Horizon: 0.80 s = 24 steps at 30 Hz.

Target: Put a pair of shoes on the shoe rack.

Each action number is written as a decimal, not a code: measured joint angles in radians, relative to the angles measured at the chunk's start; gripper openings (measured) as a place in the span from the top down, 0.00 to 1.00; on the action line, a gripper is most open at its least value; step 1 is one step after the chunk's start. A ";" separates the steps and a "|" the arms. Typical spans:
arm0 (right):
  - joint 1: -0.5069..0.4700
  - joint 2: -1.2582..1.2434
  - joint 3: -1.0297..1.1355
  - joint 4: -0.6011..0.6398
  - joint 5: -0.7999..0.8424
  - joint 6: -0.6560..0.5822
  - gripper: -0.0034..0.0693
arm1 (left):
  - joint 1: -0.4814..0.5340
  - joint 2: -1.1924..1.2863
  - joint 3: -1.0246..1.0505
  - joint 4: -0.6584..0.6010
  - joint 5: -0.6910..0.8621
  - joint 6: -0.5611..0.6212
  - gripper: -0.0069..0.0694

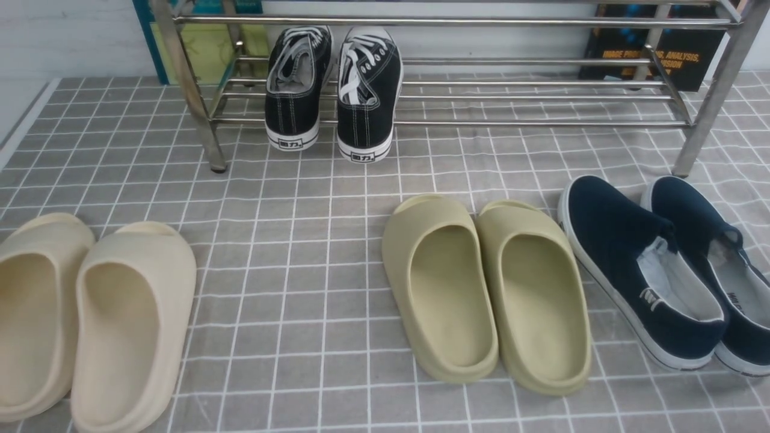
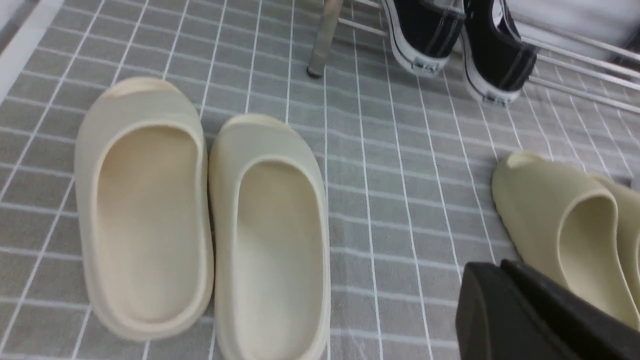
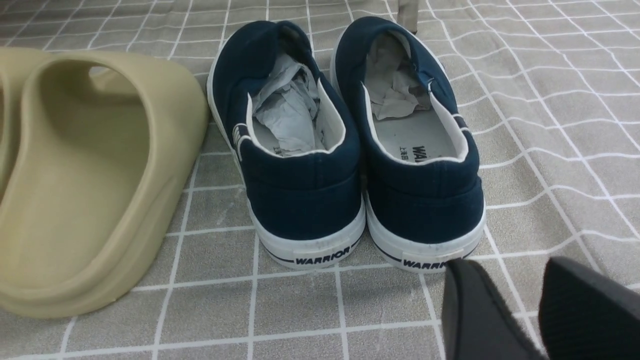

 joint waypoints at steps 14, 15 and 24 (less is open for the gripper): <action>0.000 0.000 0.000 0.000 0.000 0.000 0.62 | 0.296 -0.207 0.501 -0.202 -0.623 0.368 0.93; 0.000 0.000 0.000 0.000 0.000 0.000 0.62 | 0.331 -0.250 0.550 -0.223 -0.631 0.364 0.93; 0.000 0.000 0.000 0.000 0.000 0.000 0.62 | 0.400 -0.296 0.691 -0.237 -0.590 0.323 0.93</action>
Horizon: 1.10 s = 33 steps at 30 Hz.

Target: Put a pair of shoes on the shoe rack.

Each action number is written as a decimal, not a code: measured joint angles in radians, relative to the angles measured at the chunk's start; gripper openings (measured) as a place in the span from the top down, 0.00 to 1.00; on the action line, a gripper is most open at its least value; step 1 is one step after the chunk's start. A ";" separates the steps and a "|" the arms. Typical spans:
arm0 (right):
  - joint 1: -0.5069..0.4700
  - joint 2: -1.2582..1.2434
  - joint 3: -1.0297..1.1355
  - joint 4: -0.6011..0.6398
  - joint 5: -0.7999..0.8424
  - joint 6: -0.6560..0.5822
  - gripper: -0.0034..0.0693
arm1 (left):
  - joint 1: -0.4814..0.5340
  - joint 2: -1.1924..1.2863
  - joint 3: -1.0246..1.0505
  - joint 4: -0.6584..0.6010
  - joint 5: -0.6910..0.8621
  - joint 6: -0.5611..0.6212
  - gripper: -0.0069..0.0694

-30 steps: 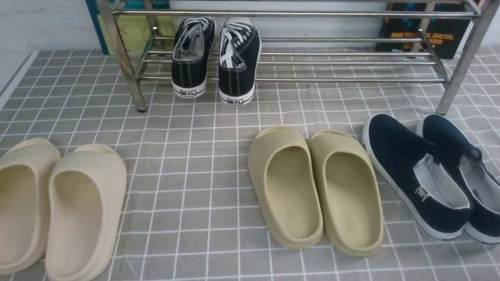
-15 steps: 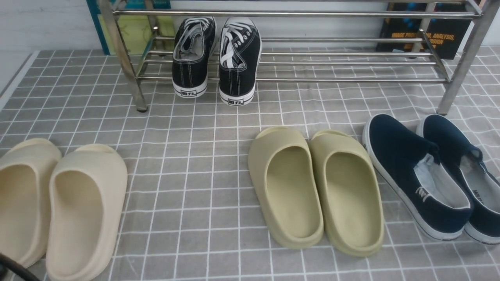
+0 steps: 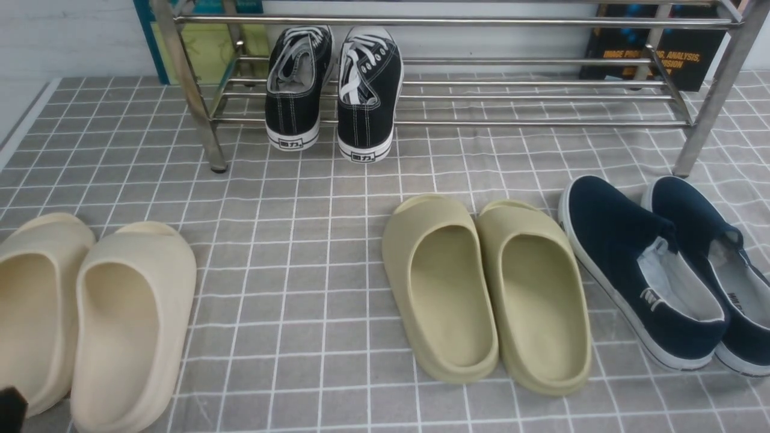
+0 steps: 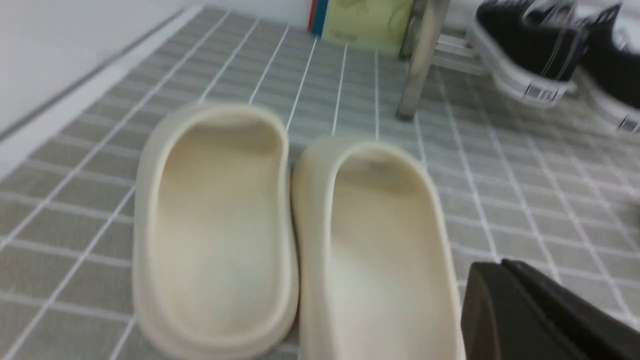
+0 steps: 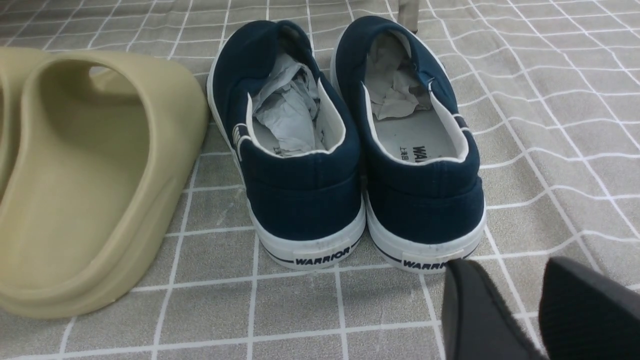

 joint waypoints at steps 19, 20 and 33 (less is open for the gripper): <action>0.000 0.000 0.000 0.000 0.000 0.000 0.62 | 0.009 0.000 0.019 0.000 0.092 -0.001 0.93; 0.000 0.000 0.000 0.000 0.000 0.000 0.62 | 0.009 0.000 0.019 0.000 0.092 -0.001 0.93; 0.000 0.000 0.000 0.000 0.000 0.000 0.62 | 0.009 0.000 0.019 0.000 0.092 -0.001 0.93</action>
